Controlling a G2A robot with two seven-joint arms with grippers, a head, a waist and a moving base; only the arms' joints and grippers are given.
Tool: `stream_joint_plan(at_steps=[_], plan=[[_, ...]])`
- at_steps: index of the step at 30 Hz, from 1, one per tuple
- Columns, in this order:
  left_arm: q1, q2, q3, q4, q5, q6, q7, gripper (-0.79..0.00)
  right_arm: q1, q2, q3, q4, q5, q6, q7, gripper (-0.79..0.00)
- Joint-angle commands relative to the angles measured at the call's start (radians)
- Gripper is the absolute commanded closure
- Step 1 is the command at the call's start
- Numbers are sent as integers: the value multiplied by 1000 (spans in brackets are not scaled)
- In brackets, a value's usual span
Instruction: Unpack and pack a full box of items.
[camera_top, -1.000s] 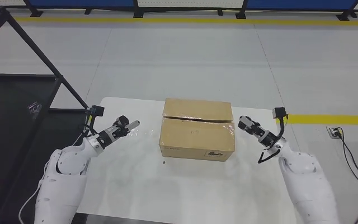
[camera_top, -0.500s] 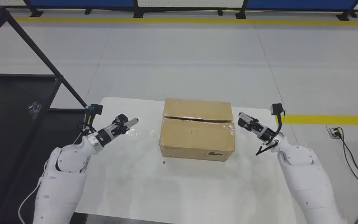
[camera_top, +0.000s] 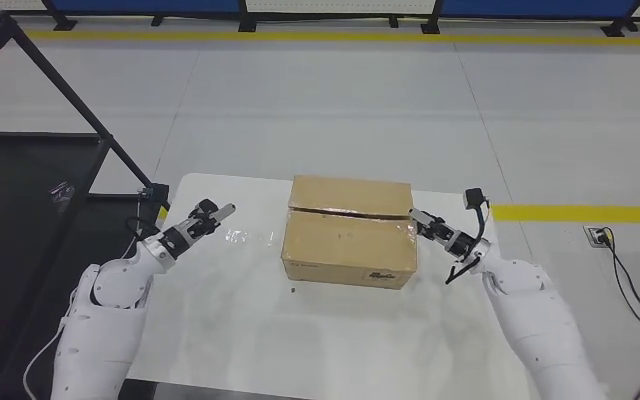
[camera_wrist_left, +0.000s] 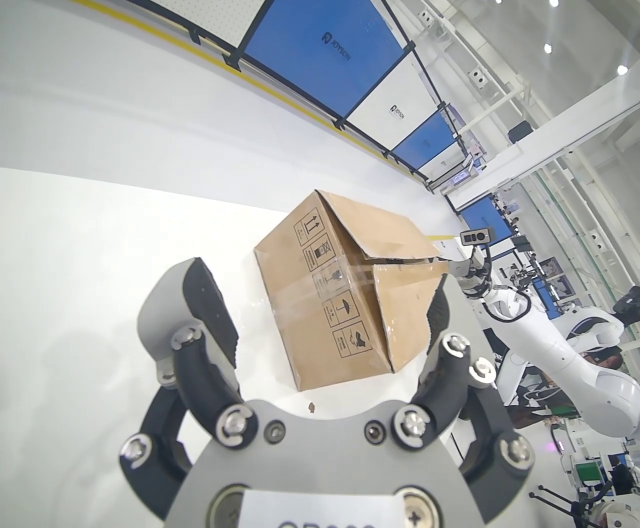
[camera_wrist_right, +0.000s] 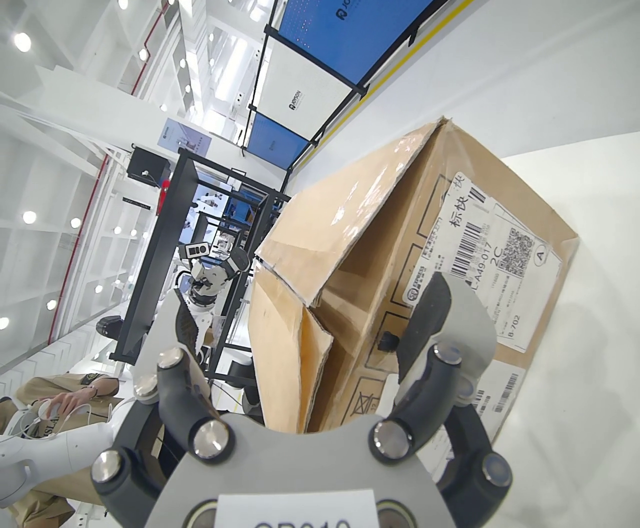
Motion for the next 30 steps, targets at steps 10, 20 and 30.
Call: stream_joint_plan(at_steps=[10, 20, 30], plan=[[8, 13, 2, -6, -21, -1, -5, -785, 6, -14, -55, 0, 14, -10, -7, -785], [20, 23, 9, -15, -46, -8, -15, -785, -10, -10, -54, -17, 33, -37, -22, -785], [24, 33, 8, -14, -92, -16, -21, -785, -90, 21, -2, -144, 105, -58, 56, -785]])
